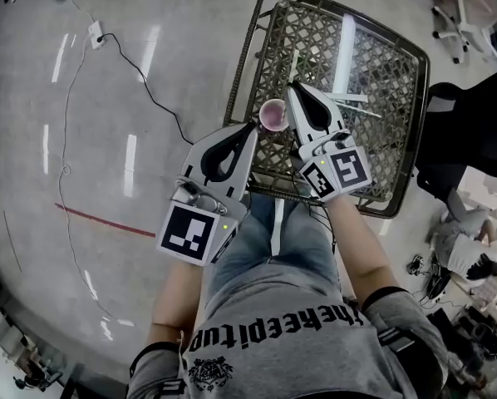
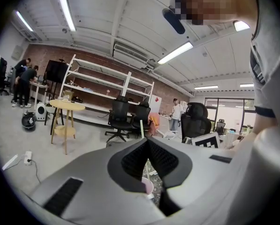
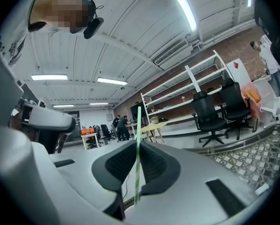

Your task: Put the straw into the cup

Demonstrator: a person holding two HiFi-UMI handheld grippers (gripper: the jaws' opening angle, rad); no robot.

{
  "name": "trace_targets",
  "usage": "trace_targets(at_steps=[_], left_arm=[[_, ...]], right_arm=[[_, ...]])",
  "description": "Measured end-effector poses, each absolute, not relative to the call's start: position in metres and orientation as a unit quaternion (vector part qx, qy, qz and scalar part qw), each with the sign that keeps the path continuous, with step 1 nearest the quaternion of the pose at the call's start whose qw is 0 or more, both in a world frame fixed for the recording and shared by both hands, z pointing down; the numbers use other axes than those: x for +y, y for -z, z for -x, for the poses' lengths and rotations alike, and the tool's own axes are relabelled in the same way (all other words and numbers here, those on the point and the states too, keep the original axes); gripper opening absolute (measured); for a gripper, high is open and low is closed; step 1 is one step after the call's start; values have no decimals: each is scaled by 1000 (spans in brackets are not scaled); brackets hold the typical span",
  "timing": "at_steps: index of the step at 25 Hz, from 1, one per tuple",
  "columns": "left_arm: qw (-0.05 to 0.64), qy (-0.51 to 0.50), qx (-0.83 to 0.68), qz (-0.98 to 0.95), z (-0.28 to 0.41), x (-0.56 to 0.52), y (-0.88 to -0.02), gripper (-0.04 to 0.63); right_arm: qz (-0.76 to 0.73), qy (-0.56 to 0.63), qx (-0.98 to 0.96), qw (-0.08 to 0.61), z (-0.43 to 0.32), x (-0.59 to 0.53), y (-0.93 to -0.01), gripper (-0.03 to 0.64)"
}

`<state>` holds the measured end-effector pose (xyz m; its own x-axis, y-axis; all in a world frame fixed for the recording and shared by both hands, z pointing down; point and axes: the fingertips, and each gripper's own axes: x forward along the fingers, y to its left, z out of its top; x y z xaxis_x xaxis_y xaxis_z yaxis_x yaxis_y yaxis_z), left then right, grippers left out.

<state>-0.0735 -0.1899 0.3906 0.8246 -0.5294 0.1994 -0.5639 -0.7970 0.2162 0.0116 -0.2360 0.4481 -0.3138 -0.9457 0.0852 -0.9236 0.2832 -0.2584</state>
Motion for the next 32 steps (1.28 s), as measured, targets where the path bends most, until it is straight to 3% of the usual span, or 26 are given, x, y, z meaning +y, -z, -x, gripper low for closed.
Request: trace_targets(at_steps=[32], left_arm=[[158,-84,-298,-938,74,-199,-433,32]], right_arm=[[599,139,788,-6,-9,-235,-528,51]])
